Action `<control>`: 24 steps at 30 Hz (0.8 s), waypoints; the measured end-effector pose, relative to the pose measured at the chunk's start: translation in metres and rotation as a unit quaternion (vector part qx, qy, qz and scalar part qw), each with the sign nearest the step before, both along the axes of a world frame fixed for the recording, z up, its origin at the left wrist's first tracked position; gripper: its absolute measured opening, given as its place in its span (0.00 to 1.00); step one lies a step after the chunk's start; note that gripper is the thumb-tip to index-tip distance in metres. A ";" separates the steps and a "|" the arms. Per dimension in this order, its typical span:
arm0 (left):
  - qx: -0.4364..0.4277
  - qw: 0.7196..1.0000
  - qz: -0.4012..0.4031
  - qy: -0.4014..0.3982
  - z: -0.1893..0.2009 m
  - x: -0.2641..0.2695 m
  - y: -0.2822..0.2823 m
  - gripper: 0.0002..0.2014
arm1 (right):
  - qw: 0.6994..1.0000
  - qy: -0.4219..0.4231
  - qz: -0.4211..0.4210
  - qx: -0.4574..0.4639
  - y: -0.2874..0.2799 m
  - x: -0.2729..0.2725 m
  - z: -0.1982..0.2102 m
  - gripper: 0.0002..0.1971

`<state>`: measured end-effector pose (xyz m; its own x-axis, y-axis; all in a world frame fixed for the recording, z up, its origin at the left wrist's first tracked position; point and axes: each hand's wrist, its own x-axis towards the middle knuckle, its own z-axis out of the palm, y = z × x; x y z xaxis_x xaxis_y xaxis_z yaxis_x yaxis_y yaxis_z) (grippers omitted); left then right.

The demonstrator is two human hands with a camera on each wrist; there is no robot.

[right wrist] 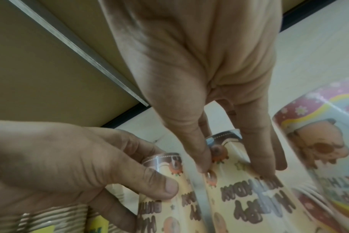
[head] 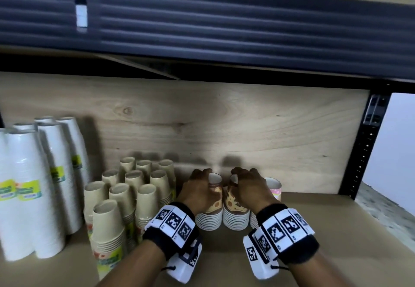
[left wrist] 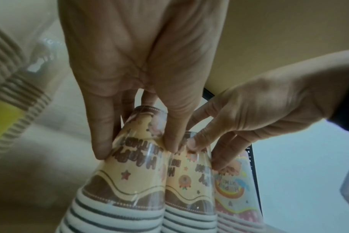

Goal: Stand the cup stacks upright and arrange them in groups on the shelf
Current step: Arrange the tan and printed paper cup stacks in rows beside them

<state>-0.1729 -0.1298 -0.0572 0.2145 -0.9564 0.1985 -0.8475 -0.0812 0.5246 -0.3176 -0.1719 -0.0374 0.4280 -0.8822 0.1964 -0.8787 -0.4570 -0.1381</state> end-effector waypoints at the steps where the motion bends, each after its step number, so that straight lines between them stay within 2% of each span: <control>1: 0.004 1.000 -0.002 -0.005 0.000 -0.001 0.000 0.34 | 1.000 0.000 0.002 0.004 0.000 0.000 0.000 0.21; 3: 0.019 1.000 -0.009 -0.020 0.000 -0.002 0.001 0.37 | 1.000 -0.008 0.010 0.015 0.003 -0.003 0.003 0.22; 5: 0.027 0.999 -0.017 -0.037 0.000 -0.003 0.002 0.40 | 0.997 -0.065 0.007 0.033 0.009 -0.010 0.009 0.23; 10: -0.024 0.995 -0.043 -0.083 0.009 -0.015 -0.001 0.35 | 0.984 -0.175 -0.031 0.031 0.006 -0.040 0.034 0.22; 13: -0.028 0.994 -0.056 -0.093 0.012 -0.023 -0.007 0.35 | 0.984 -0.167 -0.052 0.028 0.000 -0.067 0.044 0.21; 16: 0.008 0.994 -0.036 -0.100 0.011 -0.022 -0.012 0.37 | 0.984 -0.156 -0.045 0.072 -0.007 -0.092 0.038 0.26; 20: 0.042 0.992 -0.028 -0.119 0.007 -0.018 -0.010 0.39 | 0.989 -0.096 -0.027 0.108 -0.015 -0.103 0.019 0.32; 24: 0.024 0.991 -0.032 -0.129 0.004 -0.015 -0.005 0.34 | 0.986 -0.128 -0.012 0.106 -0.022 -0.106 0.006 0.31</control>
<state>-0.1881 -0.1344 -0.0535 0.1012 -0.9761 0.1922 -0.9572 -0.0429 0.2863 -0.4239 -0.1942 -0.0312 0.3663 -0.9245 0.1053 -0.8128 -0.3730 -0.4474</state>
